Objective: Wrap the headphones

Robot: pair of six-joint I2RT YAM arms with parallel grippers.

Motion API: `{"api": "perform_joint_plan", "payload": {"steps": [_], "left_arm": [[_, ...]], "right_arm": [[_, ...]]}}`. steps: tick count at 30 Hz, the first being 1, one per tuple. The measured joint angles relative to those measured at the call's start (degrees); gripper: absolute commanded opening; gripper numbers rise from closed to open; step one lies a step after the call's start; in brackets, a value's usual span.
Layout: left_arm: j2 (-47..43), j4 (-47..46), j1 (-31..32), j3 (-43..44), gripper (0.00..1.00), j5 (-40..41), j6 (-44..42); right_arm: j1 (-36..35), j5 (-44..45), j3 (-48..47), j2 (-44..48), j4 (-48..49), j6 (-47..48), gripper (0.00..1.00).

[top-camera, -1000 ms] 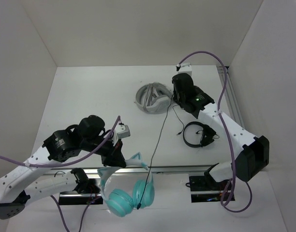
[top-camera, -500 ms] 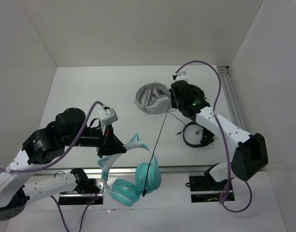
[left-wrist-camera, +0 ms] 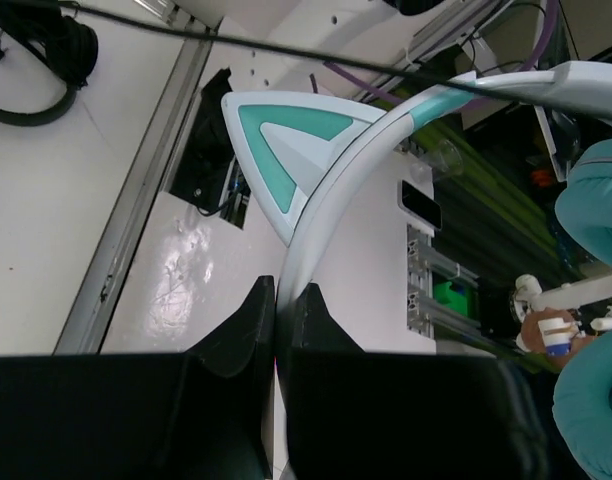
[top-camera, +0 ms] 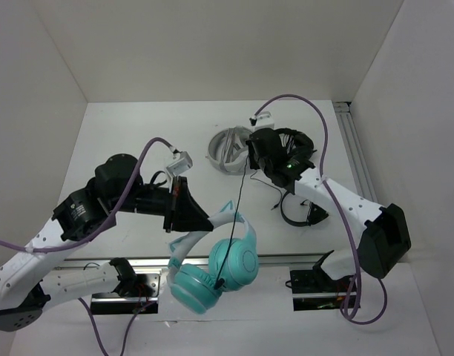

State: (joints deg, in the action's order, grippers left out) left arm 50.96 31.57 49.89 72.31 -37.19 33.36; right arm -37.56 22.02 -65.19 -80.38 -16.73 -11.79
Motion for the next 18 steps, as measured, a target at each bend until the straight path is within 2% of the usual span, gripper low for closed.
{"api": "perform_joint_plan", "payload": {"steps": [3, 8, 12, 18], "left_arm": [[0.92, 1.14, 0.09, 2.38, 0.0, 3.26, 0.24], [1.86, 7.52, 0.17, 10.45, 0.0, 15.82, -0.61], [2.43, 12.33, 0.17, 13.6, 0.0, 24.15, -1.55], [4.96, 18.62, -2.69, 13.35, 0.0, 26.6, -2.78]], "right_arm": [[-0.44, 0.44, 0.07, 0.09, 0.39, -0.57, 0.0], [-1.73, 2.58, 2.71, 1.7, 0.85, -1.16, 0.0], [-2.32, 4.37, 3.06, 2.43, 0.81, -1.22, 0.0], [-2.29, 7.61, 3.06, 2.51, 0.76, -1.22, 0.0]]}}
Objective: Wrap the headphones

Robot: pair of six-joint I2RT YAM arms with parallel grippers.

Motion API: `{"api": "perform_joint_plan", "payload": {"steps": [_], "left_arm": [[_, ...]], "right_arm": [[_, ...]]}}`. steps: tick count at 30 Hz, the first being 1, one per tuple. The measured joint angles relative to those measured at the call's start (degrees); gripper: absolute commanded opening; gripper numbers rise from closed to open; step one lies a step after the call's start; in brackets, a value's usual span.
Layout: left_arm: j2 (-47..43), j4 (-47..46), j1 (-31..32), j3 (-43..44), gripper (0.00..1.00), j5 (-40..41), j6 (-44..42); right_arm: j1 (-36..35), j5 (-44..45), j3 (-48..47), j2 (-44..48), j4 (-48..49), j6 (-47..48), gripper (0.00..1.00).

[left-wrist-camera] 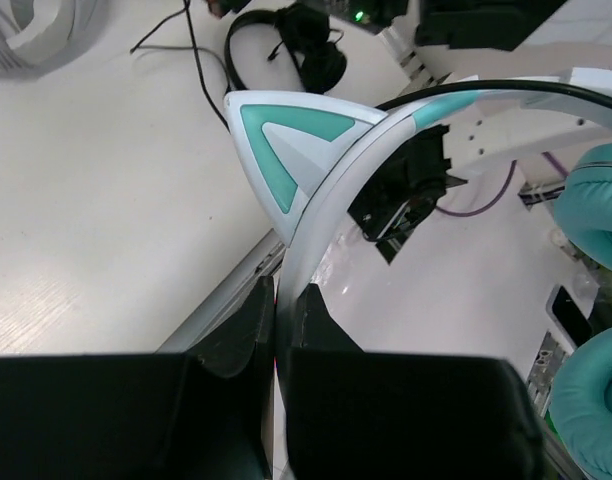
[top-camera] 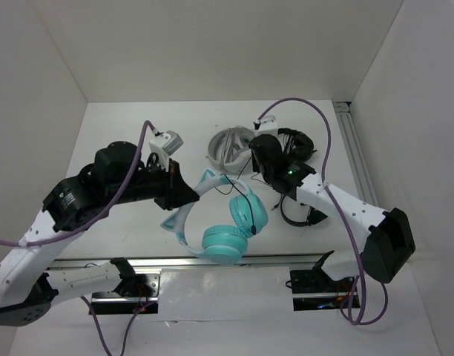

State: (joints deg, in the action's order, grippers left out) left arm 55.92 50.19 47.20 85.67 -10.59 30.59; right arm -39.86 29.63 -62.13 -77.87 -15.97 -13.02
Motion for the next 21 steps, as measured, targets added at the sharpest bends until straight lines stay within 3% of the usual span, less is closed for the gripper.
{"api": "perform_joint_plan", "payload": {"steps": [8, 16, 21], "left_arm": [[0.74, 5.49, -1.4, -2.32, 0.0, 1.62, -0.42], [-1.14, 13.44, -3.96, 8.59, 0.0, 21.0, 3.26], [-3.48, 15.45, -3.93, 8.74, 0.0, 29.09, 7.23]], "right_arm": [[5.07, 0.35, 0.02, 0.02, -0.11, -0.24, 0.0], [5.49, -2.12, 6.45, 4.66, 0.09, -2.8, 0.0], [5.27, -2.8, 7.58, 6.97, 0.15, -3.93, 0.0]]}}
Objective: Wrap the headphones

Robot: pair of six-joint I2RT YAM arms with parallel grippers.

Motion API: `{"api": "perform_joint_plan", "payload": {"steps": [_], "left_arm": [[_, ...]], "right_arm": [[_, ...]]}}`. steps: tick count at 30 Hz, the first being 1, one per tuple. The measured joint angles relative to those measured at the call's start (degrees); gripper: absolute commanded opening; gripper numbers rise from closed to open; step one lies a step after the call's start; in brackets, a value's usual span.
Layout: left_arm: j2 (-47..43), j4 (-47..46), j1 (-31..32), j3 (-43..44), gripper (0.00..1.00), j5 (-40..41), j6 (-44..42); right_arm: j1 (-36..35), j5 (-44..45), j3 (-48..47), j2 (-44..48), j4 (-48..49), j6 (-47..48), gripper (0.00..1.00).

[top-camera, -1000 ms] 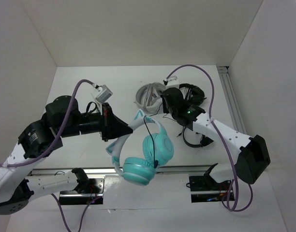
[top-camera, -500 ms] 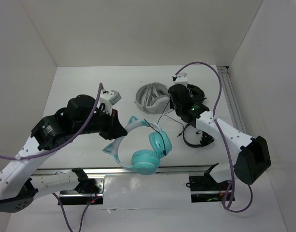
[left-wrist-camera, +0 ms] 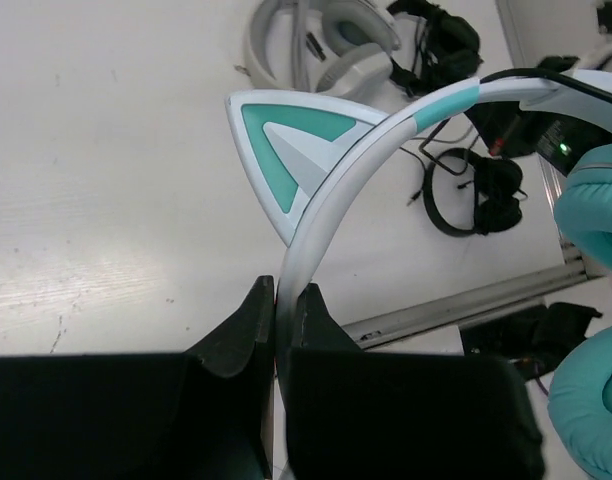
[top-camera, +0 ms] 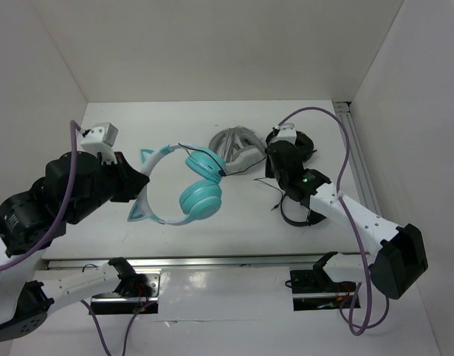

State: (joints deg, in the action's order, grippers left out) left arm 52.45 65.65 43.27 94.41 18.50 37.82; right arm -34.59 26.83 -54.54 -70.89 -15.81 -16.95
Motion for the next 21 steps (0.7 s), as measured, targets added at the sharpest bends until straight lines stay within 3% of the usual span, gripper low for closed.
{"api": "perform_joint_plan", "payload": {"steps": [6, 12, 21], "left_arm": [[-1.86, 1.14, 0.0, -1.84, 0.0, 8.96, 6.05], [-1.86, 0.42, 0.0, -5.09, 0.0, 19.21, 11.82], [5.97, -0.96, -0.37, -9.2, 0.0, 33.31, 16.46]], "right_arm": [[-5.33, -1.2, 3.3, 2.8, 0.42, -2.29, 0.0], [-16.57, 1.07, 4.42, 3.58, 0.33, -5.62, 0.0], [-32.11, 9.97, 3.41, 3.85, -0.96, -10.23, 0.0]]}}
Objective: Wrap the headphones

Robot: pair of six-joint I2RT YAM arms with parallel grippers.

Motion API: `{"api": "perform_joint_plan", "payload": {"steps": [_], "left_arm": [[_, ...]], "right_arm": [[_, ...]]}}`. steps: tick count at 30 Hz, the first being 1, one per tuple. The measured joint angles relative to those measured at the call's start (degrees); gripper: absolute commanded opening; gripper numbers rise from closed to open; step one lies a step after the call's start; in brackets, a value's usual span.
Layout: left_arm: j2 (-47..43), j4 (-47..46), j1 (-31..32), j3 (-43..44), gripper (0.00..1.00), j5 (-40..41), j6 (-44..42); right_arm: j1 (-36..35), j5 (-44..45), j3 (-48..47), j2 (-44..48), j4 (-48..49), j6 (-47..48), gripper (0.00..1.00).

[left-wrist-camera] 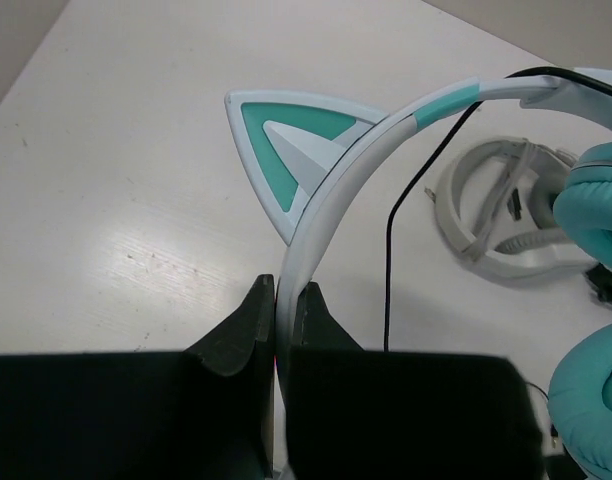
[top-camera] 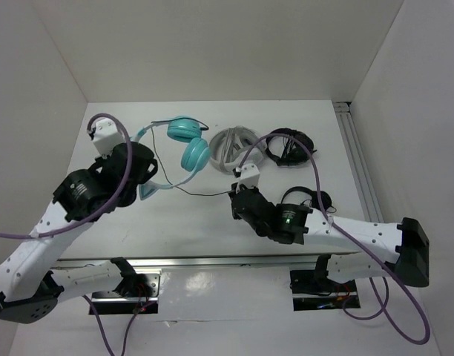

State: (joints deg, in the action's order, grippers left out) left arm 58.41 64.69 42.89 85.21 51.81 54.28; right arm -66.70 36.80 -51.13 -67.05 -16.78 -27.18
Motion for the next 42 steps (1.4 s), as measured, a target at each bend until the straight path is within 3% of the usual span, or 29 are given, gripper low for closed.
{"api": "perform_joint_plan", "payload": {"steps": [9, 16, 27, 35, 42], "left_arm": [[6.69, -2.43, -3.41, -4.44, 0.0, 7.02, -0.13], [15.69, 1.42, -5.2, -5.42, 0.0, 6.99, 1.18], [13.66, -7.13, 0.57, -12.7, 0.0, -2.89, -15.17], [11.78, -12.98, 9.27, -19.47, 0.0, -9.64, -21.29], [9.16, -15.47, 15.67, -19.82, 0.0, -13.16, -22.21]], "right_arm": [[-10.43, 10.43, -6.58, -0.92, -4.55, -1.81, 0.0], [-11.43, 14.08, -14.27, -1.22, -6.03, 0.07, 0.0], [-7.5, 17.22, -18.82, -2.32, -6.03, 10.69, 0.0], [-3.56, 13.09, -19.8, -4.76, -6.27, 15.26, 0.0], [0.63, 9.68, -19.63, -5.55, -6.36, 20.57, 0.0]]}}
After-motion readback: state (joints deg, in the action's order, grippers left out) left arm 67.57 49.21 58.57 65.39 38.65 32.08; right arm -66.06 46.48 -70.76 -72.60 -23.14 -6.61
